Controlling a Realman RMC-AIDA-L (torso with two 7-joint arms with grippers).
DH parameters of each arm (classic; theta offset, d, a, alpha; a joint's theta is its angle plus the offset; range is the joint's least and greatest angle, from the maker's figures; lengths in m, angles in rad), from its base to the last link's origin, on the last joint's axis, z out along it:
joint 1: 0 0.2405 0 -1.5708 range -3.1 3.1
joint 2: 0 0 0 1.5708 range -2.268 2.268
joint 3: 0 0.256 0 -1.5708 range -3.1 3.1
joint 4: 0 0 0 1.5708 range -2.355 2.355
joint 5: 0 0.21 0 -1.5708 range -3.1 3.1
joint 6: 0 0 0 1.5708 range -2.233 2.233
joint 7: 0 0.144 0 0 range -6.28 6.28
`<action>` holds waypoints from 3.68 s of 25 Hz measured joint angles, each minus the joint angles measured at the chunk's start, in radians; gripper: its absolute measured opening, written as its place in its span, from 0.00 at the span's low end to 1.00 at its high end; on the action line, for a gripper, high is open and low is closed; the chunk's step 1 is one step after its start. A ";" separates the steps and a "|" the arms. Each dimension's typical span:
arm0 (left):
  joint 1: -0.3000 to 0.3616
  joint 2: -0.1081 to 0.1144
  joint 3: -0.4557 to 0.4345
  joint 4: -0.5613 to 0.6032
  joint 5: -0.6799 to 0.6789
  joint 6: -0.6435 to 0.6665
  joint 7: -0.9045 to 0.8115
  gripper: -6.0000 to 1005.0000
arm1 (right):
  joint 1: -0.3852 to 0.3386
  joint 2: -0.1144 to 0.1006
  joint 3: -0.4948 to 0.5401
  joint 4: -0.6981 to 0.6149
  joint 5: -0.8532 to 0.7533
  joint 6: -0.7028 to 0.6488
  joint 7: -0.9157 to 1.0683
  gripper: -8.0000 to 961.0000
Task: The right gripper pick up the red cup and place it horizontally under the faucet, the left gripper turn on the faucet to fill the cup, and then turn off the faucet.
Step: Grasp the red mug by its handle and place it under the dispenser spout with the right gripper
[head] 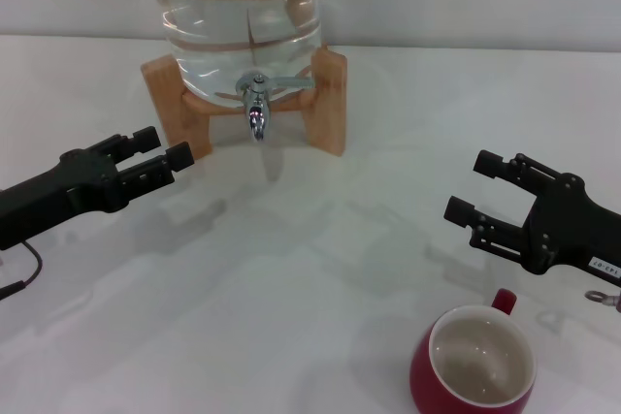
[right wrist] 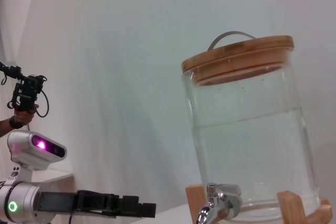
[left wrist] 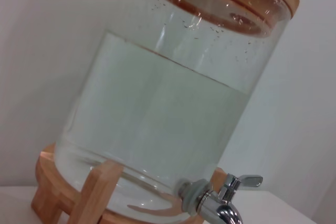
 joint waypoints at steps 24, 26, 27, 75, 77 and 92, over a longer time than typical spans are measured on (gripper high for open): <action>-0.001 0.000 0.000 0.000 0.000 0.003 0.002 0.79 | 0.007 -0.030 0.002 0.000 -0.042 -0.020 -0.013 0.80; -0.001 0.000 0.000 0.000 0.000 0.002 0.003 0.79 | 0.009 -0.064 0.003 -0.002 -0.055 -0.036 -0.015 0.80; -0.001 0.000 0.000 0.000 0.000 0.002 0.003 0.79 | 0.009 -0.068 0.003 -0.003 -0.055 -0.037 -0.016 0.80; -0.018 0.002 0.000 0.000 0.011 0.001 0.000 0.79 | -0.046 -0.082 0.124 -0.163 -0.224 0.019 -0.174 0.71; -0.018 0.002 0.000 0.000 0.011 0.001 0.000 0.79 | -0.037 -0.078 0.124 -0.170 -0.227 0.011 -0.179 0.70; -0.020 0.002 0.000 0.000 0.011 -0.001 -0.003 0.79 | -0.036 -0.076 0.122 -0.184 -0.240 -0.002 -0.218 0.69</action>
